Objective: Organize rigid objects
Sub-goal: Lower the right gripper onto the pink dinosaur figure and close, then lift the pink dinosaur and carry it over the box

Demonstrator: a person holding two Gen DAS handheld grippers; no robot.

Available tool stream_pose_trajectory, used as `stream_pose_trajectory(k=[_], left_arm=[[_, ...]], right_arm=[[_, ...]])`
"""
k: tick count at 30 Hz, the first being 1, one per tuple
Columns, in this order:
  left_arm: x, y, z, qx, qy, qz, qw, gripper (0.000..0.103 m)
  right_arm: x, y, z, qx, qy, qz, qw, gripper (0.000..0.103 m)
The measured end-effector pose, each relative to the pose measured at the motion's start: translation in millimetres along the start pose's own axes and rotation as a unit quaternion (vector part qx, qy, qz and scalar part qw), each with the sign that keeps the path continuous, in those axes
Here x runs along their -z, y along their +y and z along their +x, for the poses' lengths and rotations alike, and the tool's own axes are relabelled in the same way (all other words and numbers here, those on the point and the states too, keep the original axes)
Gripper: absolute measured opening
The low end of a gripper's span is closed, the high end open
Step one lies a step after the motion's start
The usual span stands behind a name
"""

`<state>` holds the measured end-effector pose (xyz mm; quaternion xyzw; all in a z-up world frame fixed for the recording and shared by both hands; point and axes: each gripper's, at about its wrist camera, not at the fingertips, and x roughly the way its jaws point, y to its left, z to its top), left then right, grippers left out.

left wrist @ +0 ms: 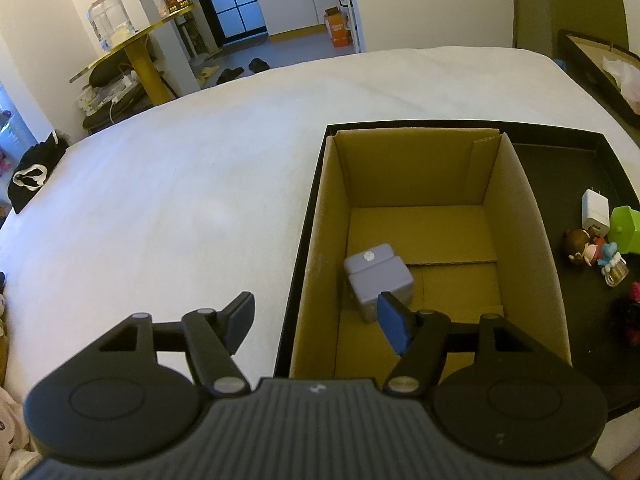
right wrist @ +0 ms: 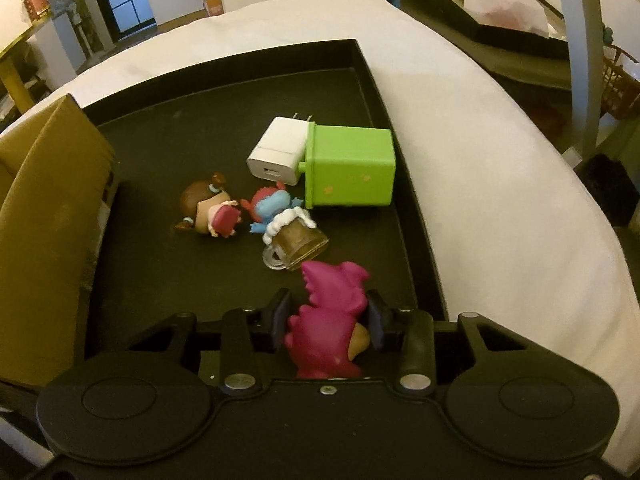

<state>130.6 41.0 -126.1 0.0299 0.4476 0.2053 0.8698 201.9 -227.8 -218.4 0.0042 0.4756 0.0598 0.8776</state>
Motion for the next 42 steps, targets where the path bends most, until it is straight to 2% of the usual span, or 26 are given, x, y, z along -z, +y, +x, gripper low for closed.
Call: stream_pose_trajectory(k=[12,24,28,39,42], left_arm=[[0.8,3.0,-1.9,0.009,-0.005,-0.011,0.9999,0.066],[1.3,12.6,2.0,0.022,-0.005,-0.032,0.9992,0.066],[1.5,15.8,8.0,0.023,0.007,-0.042,0.9988,0.066],[5.7,26.0,14.8,0.032,0.015,-0.062,0.9974,0.066],[6.8,26.9,15.7,0.037,0.014,-0.063,0.9972,0.062]], right_arm=[[-2.1,15.7,-31.6,-0.030,-0.055,-0.021,0.998,0.036],[-7.7,28.1,-48.1,-0.041,-0.068,-0.049,0.996,0.036],[-13.6,36.6,-54.4,-0.040,-0.075,-0.061,0.995,0.036],[-31.2,78.6,-68.2,-0.052,-0.092,-0.091,0.990,0.036],[-36.2,91.8,-75.1,-0.057,-0.099,-0.104,0.988,0.036]])
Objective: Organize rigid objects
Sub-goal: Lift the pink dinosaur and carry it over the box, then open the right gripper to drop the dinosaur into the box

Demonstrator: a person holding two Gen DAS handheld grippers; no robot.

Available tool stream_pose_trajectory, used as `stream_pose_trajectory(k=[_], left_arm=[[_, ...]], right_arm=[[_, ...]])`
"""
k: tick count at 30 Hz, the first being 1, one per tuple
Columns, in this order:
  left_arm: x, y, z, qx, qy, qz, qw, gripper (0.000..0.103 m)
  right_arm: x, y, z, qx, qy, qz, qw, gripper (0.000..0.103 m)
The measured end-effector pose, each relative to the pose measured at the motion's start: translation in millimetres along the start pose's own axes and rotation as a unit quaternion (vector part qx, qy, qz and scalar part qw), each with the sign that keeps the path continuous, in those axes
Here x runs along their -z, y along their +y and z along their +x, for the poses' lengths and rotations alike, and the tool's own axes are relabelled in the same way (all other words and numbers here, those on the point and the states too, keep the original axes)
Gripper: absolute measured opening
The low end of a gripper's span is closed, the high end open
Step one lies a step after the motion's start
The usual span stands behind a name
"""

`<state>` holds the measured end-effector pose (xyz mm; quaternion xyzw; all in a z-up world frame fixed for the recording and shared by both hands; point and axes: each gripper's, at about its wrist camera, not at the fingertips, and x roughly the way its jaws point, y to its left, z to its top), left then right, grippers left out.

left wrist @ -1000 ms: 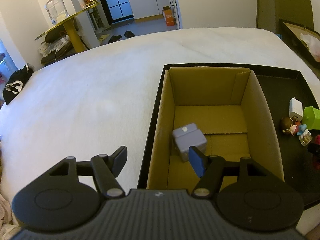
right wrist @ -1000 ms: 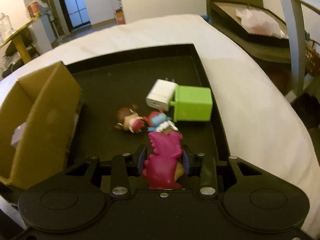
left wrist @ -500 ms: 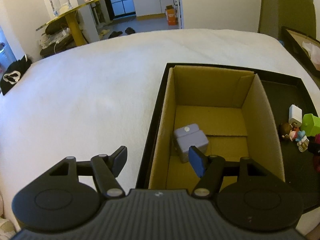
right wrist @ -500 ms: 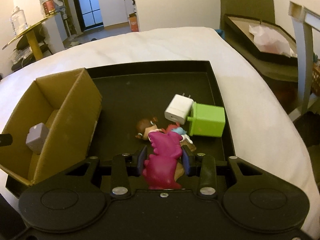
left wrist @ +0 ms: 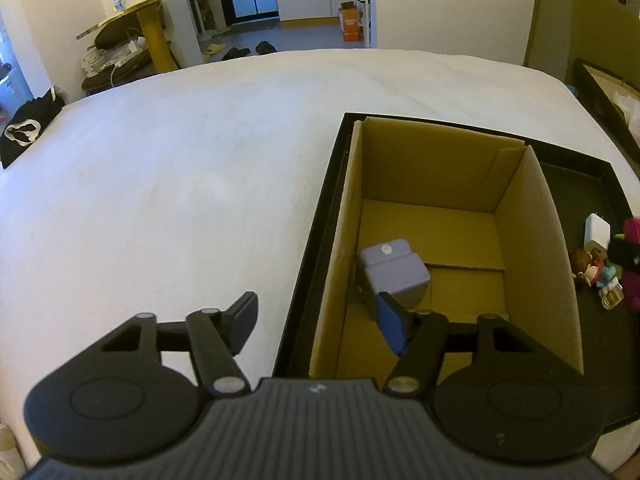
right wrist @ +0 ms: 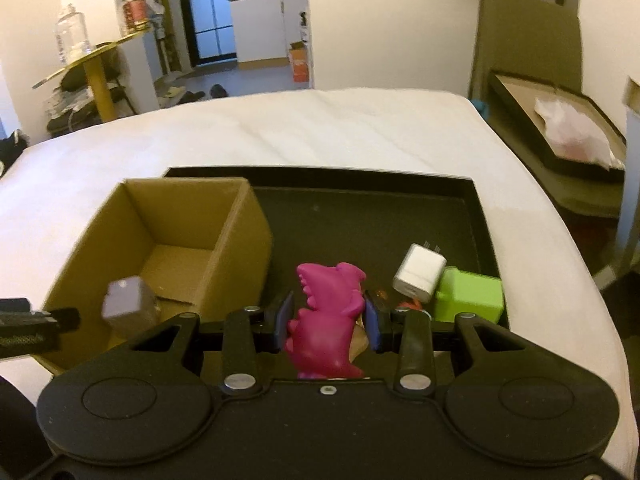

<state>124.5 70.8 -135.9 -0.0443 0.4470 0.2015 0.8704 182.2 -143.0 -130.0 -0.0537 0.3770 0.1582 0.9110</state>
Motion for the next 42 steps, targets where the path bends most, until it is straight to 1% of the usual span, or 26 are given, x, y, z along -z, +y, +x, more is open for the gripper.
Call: stream_pose_trajectory(k=[3,5,9,11,17,20,25,29,36,40,41,42], left_arm=[[0.2,5.2,1.8,0.012,0.002,-0.011,0.9999,0.056],[0.6,7.5,4.2,0.019,0.007,-0.015,0.9997,0.048],[2.5,9.1,7.1,0.024,0.012,-0.016,0.9995,0.038],[3.2,10.1,9.7,0.025,0.016,-0.018,0.9994,0.029],[3.8,13.6,13.7,0.040,0.017,-0.023,0.9988,0.017],[5.1,13.3,13.3,0.046,0.011,-0.020,0.9987,0.012],[7.8,14.8,13.2,0.056,0.003,-0.022,0.9982,0.011],[9.1,18.3,13.6,0.068,-0.001,-0.029,0.9973,0.011],[9.8,23.5,14.6,0.079,-0.004,-0.036,0.9962,0.010],[9.7,28.6,15.8,0.087,-0.002,-0.046,0.9952,0.011],[9.5,29.4,16.1,0.088,-0.002,-0.047,0.9950,0.011],[9.2,30.6,16.1,0.090,-0.002,-0.049,0.9948,0.011]], right_arm=[[-8.4,12.5,-2.3,-0.010,-0.003,-0.016,1.000,0.036],[-13.9,21.5,-3.5,-0.018,-0.005,-0.030,0.999,0.036],[-21.3,34.4,-6.5,-0.024,-0.009,-0.044,0.999,0.036],[-24.0,41.2,-7.2,-0.028,-0.010,-0.053,0.998,0.036],[-28.8,66.1,-7.6,-0.040,-0.010,-0.092,0.995,0.037],[-30.2,78.5,-8.4,-0.056,-0.012,-0.120,0.991,0.037],[-33.0,97.0,-4.5,-0.069,-0.007,-0.160,0.985,0.037],[-34.5,108.2,1.6,-0.078,0.007,-0.172,0.982,0.037],[-42.4,126.9,6.3,-0.091,0.016,-0.180,0.979,0.037],[-56.5,137.4,6.3,-0.108,0.011,-0.165,0.980,0.037],[-60.7,140.4,4.6,-0.109,0.006,-0.164,0.980,0.038],[-64.1,143.1,2.3,-0.108,0.000,-0.164,0.981,0.043]])
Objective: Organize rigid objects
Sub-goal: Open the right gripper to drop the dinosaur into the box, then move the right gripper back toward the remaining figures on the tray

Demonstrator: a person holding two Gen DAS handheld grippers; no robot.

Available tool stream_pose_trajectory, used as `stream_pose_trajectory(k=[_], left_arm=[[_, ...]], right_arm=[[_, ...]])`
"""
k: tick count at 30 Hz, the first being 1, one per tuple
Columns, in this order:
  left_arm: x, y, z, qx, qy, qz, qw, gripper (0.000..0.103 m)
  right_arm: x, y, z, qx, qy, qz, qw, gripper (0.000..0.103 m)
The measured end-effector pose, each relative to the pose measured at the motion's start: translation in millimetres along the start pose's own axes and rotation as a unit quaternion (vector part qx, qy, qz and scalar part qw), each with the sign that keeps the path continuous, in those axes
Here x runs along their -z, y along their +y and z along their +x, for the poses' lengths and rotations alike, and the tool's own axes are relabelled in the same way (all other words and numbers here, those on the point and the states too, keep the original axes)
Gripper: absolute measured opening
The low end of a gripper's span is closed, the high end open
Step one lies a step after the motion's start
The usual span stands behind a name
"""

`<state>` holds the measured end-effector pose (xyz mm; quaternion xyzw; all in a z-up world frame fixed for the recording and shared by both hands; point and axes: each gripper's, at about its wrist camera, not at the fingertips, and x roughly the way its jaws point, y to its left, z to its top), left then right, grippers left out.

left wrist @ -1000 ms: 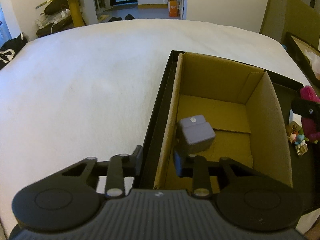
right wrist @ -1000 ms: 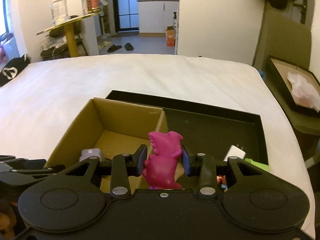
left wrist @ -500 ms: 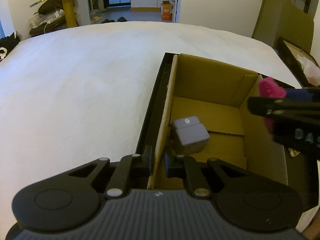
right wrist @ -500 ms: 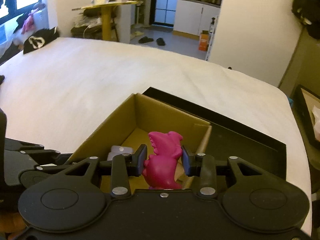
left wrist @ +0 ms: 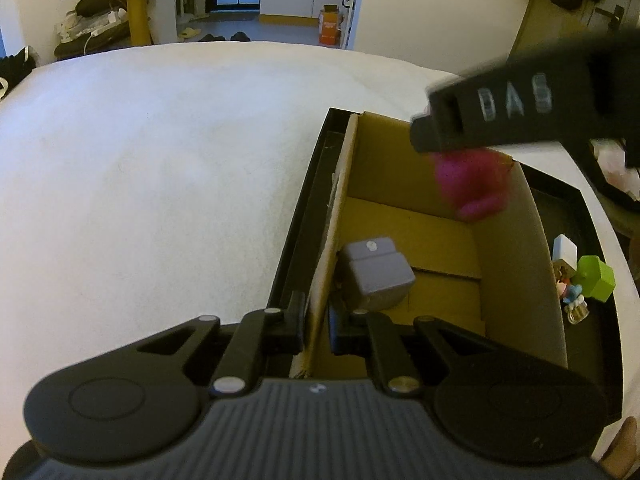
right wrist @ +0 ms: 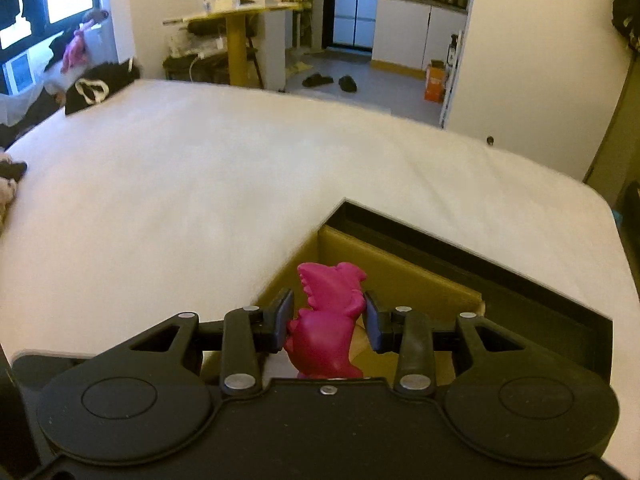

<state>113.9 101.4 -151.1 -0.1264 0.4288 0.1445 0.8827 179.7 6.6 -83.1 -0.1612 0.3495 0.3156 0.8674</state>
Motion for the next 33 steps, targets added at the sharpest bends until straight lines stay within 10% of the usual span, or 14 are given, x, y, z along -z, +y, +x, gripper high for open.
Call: stream_pose_trajectory(k=[33], left_arm=[[-4.4,-11.3,-5.4,-0.024,0.003,0.019,0.9995,0.011]], right_arm=[[30.3,-62.0,-52.5,0.045,-0.012,0.081,0.996,0.075]])
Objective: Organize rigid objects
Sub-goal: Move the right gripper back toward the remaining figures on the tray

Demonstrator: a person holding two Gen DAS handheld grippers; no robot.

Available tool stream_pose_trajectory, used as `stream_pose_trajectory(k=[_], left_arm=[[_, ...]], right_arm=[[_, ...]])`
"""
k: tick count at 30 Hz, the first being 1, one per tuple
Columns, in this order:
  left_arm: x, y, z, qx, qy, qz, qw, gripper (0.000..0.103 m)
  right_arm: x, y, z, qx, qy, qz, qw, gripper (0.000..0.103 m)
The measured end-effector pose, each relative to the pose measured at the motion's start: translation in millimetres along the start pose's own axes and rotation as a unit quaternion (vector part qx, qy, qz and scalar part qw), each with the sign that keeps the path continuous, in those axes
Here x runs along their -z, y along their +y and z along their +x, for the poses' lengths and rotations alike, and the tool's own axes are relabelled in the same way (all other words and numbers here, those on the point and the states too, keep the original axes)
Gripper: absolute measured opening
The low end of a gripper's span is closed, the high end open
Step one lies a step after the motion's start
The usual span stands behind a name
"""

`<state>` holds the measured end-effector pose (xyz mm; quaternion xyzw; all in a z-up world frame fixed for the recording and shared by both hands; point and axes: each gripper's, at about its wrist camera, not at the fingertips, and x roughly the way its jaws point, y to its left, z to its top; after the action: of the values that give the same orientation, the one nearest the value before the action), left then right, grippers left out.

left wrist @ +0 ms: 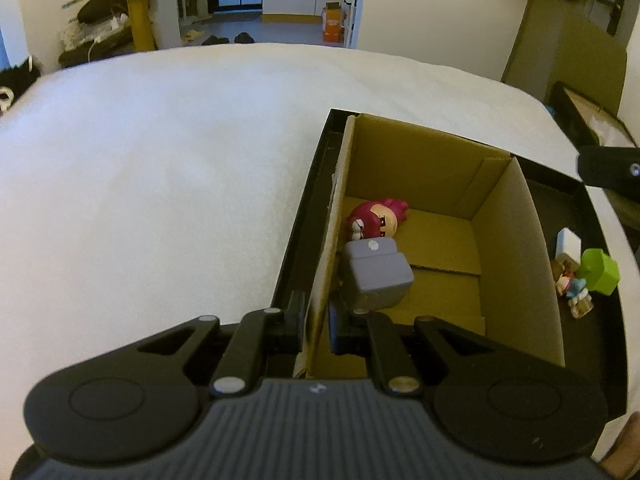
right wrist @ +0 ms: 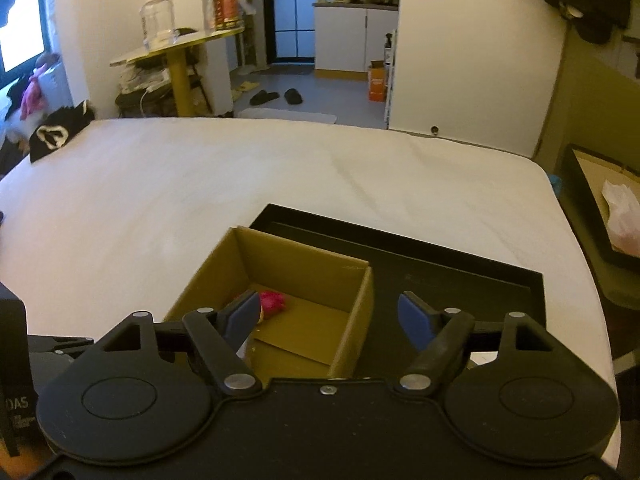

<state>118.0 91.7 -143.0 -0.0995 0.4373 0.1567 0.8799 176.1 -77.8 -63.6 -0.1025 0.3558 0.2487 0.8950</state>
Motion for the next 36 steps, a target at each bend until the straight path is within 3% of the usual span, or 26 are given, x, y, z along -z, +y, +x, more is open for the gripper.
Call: stream_pose_trajectory(k=[10,16,19,22,26,36], left_arm=[[-0.1,-13.0,-13.2,-0.029,-0.017,0.030,0.9990,0.011],[-4.3,-15.0,-14.0,-0.031,-0.005,0.026,0.9992,0.014],[-4.7,-22.8,-16.0,-0.059,-0.008,0.039,0.9975,0.016],[-3.6,-29.0,-17.8,-0.065,-0.013,0.054,0.9964,0.024],[-4.0,-29.9,-20.1,-0.079,-0.016,0.054,0.9953,0.049],[-6.0,-35.3,-26.9,-0.099,-0.021,0.049,0.9937,0.062]], right_arm=[[18.8,-41.3,-5.2,-0.009,0.006,0.064,0.998,0.077],[29.6,-60.3,-8.1,-0.012,0.003,0.078,0.997,0.080],[37.6,-71.1,-8.8,-0.009,0.003,0.084,0.996,0.083],[46.0,-80.0,-7.9,-0.009,0.005,0.091,0.996,0.085],[57.2,-88.5,-5.4,-0.007,0.003,0.093,0.996,0.088],[84.5,-111.5,3.3,-0.027,0.007,0.126,0.992,0.089]])
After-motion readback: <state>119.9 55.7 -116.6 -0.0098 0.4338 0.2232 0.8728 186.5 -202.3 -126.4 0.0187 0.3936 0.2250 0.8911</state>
